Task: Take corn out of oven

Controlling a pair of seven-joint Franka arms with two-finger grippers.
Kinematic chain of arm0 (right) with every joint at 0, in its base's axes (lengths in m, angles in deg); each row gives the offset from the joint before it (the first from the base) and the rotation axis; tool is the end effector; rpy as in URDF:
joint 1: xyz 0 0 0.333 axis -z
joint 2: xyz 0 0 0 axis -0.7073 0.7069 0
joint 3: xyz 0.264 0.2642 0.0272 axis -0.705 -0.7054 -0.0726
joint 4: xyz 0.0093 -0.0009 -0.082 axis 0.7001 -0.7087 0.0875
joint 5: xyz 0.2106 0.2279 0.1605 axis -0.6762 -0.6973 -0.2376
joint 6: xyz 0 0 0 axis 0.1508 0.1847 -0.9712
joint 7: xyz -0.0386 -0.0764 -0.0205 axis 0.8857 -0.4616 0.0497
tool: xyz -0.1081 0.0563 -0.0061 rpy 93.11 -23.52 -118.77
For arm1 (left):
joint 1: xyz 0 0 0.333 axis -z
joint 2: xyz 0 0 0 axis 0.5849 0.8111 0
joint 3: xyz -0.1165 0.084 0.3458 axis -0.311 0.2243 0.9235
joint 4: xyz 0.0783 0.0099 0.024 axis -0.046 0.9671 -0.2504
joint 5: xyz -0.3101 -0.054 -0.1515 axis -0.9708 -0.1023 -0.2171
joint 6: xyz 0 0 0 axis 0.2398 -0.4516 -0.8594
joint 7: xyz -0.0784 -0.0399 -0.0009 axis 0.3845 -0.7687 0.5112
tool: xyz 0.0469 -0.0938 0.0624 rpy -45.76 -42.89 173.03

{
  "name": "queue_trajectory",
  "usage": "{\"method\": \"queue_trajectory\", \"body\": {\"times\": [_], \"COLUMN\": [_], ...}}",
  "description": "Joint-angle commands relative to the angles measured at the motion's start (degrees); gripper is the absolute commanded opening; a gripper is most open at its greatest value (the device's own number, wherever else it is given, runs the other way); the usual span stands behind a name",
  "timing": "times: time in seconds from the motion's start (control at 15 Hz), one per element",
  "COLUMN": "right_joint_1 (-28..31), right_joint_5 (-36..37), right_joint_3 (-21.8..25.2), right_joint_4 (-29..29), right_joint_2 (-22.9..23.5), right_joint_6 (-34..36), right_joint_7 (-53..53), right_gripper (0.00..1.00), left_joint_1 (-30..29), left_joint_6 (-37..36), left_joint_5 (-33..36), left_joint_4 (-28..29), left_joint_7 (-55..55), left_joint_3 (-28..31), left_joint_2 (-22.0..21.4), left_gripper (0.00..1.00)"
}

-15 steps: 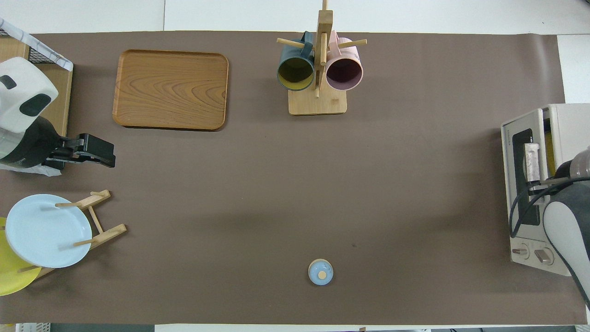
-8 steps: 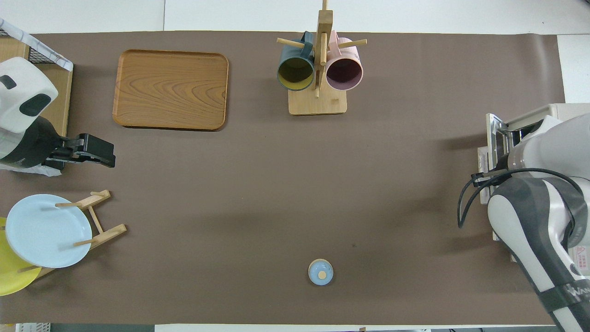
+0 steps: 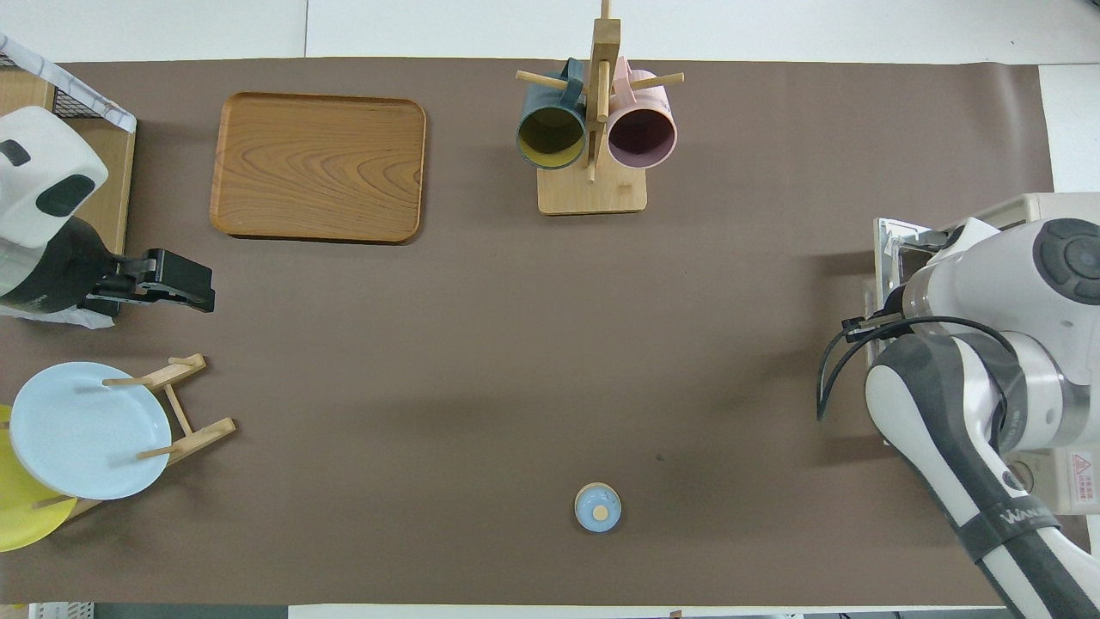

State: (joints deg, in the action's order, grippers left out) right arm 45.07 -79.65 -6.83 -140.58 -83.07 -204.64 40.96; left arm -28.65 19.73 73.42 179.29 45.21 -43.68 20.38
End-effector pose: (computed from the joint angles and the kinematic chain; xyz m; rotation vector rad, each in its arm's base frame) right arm 0.4858 0.0124 0.4027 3.0833 0.2256 -0.0634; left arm 0.4762 -0.0923 0.6529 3.1000 -0.0612 -0.1685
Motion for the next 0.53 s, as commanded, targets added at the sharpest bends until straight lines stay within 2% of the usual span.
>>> {"method": "queue_trajectory", "body": {"times": [0.0, 0.2, 0.47], "right_joint_1": [2.40, 2.32, -1.19], "right_joint_5": [1.35, 0.38, -1.73], "right_joint_3": [1.53, 1.36, 1.09], "right_joint_4": [0.35, 0.35, 0.44], "right_joint_2": [1.45, 2.24, 2.24], "right_joint_6": [-2.78, -2.78, -2.52], "right_joint_7": [0.84, 0.84, -2.13], "right_gripper": [0.00, 0.00, 0.00], "left_joint_1": [-0.55, -0.55, -0.55], "left_joint_6": [-0.55, -0.47, -0.46], "left_joint_5": [0.84, 0.84, 0.84], "left_joint_4": [-0.28, -0.28, -0.28], "left_joint_7": [0.31, 0.31, 0.31], "left_joint_3": [-0.42, -0.42, -0.42], "left_joint_2": [-0.29, -0.29, -0.29], "left_gripper": [1.00, 1.00, 1.00]}}
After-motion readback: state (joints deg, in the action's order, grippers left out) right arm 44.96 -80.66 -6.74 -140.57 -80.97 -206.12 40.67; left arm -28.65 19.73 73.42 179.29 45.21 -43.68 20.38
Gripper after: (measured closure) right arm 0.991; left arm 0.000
